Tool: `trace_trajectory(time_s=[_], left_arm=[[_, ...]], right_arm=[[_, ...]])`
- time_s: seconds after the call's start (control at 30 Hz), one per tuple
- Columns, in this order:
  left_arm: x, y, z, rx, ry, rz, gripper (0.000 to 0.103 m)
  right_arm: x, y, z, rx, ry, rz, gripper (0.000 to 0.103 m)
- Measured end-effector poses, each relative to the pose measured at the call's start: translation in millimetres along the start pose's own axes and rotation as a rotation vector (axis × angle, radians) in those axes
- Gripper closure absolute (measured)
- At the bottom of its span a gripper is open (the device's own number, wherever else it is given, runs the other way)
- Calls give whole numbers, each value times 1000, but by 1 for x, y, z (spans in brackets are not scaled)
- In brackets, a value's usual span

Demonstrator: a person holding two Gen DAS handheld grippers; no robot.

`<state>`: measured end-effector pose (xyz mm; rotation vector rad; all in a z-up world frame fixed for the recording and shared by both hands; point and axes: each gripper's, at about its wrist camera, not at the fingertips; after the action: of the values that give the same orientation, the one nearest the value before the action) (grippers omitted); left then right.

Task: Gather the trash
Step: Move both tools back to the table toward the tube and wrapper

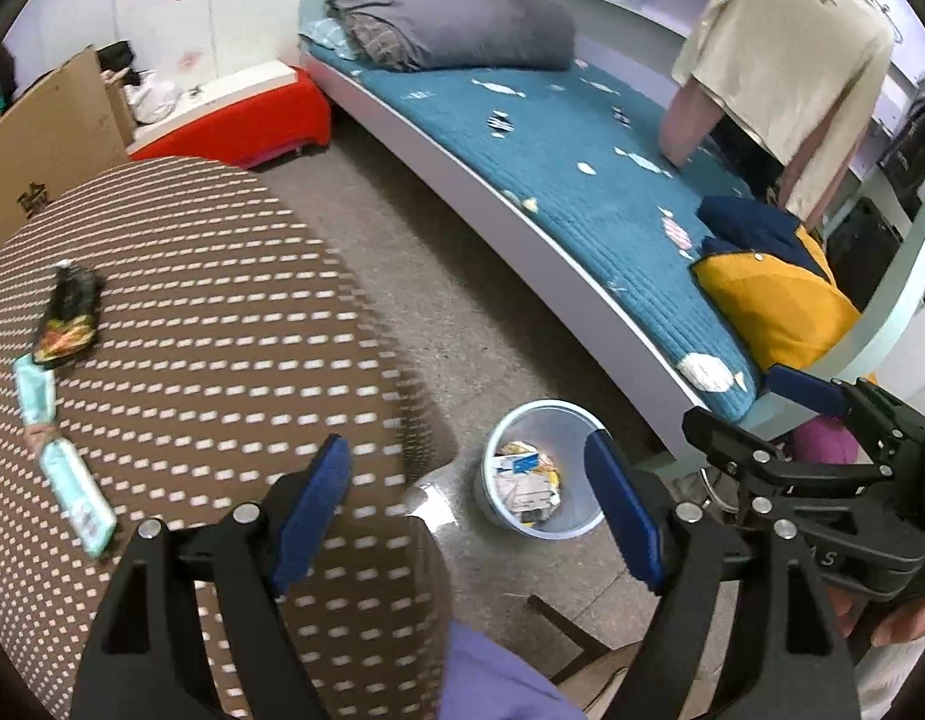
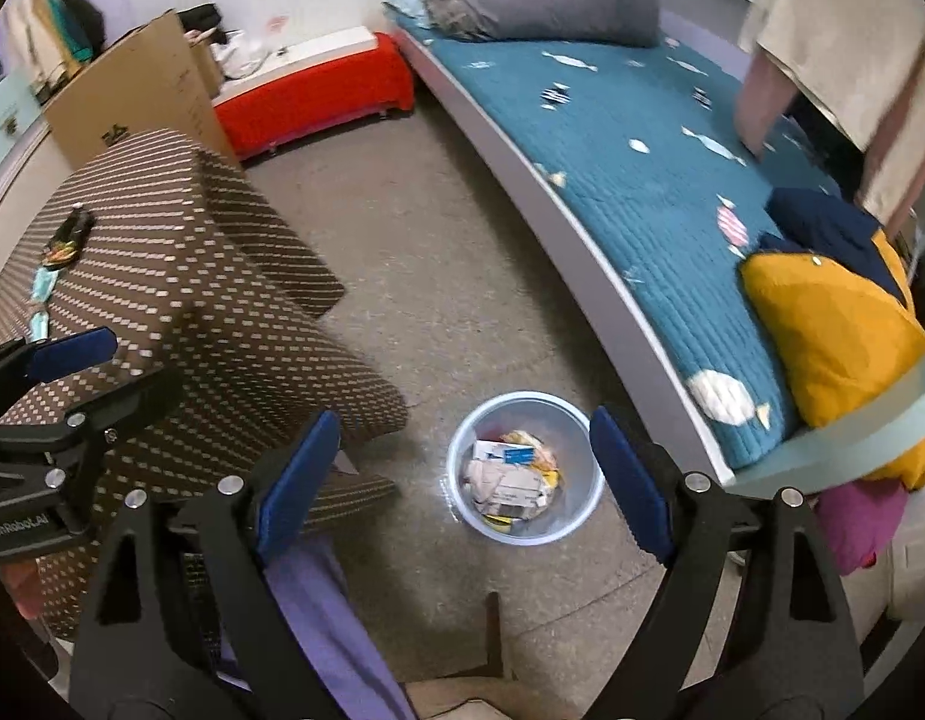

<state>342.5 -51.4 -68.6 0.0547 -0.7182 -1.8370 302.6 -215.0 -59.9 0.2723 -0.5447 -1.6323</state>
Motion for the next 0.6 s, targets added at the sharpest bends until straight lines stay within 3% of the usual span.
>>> trace_trajectory(time_s=[0.37,0.6], left_arm=[[-74,-16,42,58,61,131,24],[-125,-25,61,92,55,240,24]], right_arm=[[-66,14,13,22,34,102,19],[-105,22,19,31,59,152,18]])
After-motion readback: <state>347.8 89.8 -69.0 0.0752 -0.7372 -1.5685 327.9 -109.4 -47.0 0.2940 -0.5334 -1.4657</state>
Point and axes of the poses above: each gripper's, at about its wrist camera, not at the fingertips, and z roughly against the way its jaws point, x to its right, y to its top, and after that the axes turned 11 degrees about -y, right-handed
